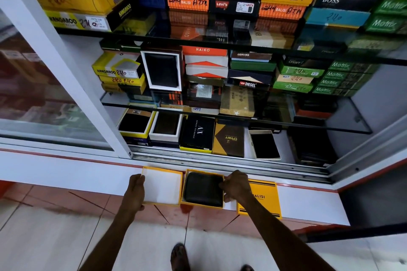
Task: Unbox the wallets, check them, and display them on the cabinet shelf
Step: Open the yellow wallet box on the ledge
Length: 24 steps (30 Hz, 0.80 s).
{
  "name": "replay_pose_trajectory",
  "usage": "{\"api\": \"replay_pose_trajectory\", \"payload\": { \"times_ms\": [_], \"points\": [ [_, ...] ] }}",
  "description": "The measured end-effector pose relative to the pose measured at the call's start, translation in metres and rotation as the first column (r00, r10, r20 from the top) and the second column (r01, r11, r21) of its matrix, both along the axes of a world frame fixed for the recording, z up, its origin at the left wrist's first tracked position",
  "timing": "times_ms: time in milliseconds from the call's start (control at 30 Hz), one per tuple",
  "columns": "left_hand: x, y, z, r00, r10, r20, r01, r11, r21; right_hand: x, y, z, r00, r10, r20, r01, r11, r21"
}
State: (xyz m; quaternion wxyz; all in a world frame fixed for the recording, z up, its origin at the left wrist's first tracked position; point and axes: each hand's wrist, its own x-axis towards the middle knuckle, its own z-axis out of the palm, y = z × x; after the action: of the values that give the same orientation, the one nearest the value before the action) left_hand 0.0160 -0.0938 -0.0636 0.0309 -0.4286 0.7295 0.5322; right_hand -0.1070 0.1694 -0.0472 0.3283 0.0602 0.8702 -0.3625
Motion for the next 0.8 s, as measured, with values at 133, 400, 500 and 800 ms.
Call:
{"api": "replay_pose_trajectory", "payload": {
  "times_ms": [133, 400, 500, 800],
  "points": [
    [-0.002, 0.006, -0.008, 0.999, -0.034, -0.008, 0.034, 0.999, -0.026, -0.007, 0.010, 0.011, 0.997, -0.071, -0.011, 0.071, 0.997, -0.022],
    [-0.016, 0.047, -0.022, 0.978, -0.198, -0.070, 0.205, 0.974, 0.096, -0.004, -0.001, 0.019, 0.999, -0.049, 0.014, 0.050, 0.998, -0.033],
    [-0.020, 0.058, -0.017, 0.973, -0.214, -0.087, 0.221, 0.971, 0.089, -0.005, -0.005, 0.014, 1.000, -0.012, -0.003, 0.012, 1.000, 0.016],
    [-0.027, 0.067, -0.006, 0.974, -0.217, -0.070, 0.222, 0.972, 0.072, -0.001, -0.003, 0.000, 0.998, -0.067, -0.017, 0.067, 0.998, -0.009]
  ]
}}
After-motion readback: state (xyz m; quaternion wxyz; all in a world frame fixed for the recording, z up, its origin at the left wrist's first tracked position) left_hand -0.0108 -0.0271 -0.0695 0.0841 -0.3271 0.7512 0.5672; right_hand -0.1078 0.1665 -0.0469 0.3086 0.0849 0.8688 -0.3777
